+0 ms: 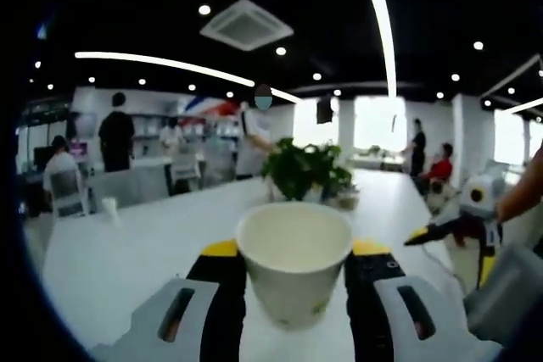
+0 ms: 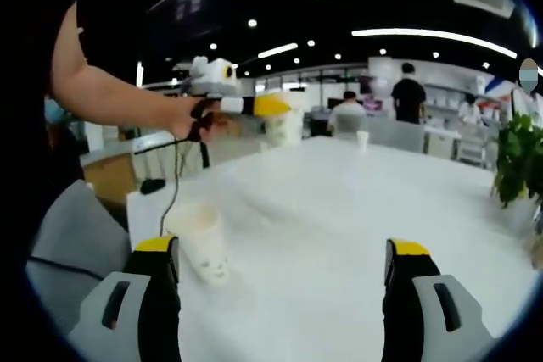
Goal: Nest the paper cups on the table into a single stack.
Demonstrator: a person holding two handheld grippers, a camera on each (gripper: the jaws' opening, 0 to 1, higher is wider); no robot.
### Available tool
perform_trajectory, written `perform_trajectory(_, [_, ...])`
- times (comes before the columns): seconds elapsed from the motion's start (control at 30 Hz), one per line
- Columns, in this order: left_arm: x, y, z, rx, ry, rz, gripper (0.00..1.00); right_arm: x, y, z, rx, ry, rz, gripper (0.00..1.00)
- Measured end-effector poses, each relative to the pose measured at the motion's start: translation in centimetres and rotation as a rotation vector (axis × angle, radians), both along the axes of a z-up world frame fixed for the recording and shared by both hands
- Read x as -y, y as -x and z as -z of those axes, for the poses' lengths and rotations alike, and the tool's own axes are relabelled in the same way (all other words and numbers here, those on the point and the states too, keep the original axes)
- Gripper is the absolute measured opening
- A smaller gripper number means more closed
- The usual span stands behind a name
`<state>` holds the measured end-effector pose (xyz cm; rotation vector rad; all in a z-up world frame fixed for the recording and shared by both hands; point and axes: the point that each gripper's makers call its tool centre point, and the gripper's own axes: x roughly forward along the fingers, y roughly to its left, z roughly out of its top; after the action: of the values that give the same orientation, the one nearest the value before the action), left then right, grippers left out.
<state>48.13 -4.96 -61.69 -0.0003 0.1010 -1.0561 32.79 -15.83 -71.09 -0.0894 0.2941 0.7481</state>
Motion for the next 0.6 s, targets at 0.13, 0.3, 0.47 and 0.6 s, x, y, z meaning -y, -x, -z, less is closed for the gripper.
perform_trajectory(0.13, [0.2,0.9,-0.7,0.013,0.019,0.005,0.43,0.1,0.0,-0.1,0.004,-0.002,0.002,1.0])
perform_trajectory(0.3, [0.4,1.9,-1.1,0.019,0.022,0.011,0.43,0.1,0.4,0.1,0.001,-0.002,0.001,1.0])
perform_trajectory(0.47, [0.5,2.9,-1.2,0.037,0.006,0.02,0.44,0.0,0.7,0.2,0.0,-0.005,0.0,1.0])
perform_trajectory(0.6, [0.5,3.9,-1.5,0.038,0.011,0.024,0.44,0.0,0.9,0.1,0.005,-0.008,-0.001,1.0])
